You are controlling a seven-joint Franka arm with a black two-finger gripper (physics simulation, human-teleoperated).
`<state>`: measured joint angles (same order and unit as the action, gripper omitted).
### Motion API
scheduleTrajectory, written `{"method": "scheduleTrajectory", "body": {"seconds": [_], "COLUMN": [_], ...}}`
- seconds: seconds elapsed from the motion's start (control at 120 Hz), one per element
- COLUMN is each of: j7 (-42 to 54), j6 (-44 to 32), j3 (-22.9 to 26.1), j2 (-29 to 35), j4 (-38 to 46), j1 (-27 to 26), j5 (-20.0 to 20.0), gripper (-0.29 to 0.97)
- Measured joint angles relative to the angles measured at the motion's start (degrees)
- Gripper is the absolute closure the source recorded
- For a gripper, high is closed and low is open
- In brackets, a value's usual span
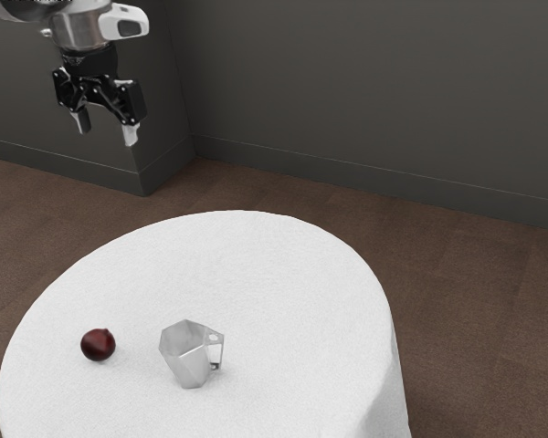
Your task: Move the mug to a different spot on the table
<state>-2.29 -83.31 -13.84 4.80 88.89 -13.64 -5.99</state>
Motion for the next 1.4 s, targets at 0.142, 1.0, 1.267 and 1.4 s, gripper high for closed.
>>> {"method": "scheduleTrajectory", "body": {"seconds": [0.142, 1.0, 1.267, 1.4], "j7": [-0.54, 26.7, 34.73, 36.25], "j6": [-2.38, -18.66, -24.24, -26.09], "j3": [-0.07, 5.71, 7.58, 8.61], "j2": [-0.56, 0.35, 0.08, 0.03], "j4": [1.81, 31.62, 37.79, 39.52], "j1": [-0.52, -13.5, -13.81, -13.86], "j5": [0.71, 4.62, 6.53, 7.68], "gripper": [0.0, 0.0, 0.0, 0.01]}}
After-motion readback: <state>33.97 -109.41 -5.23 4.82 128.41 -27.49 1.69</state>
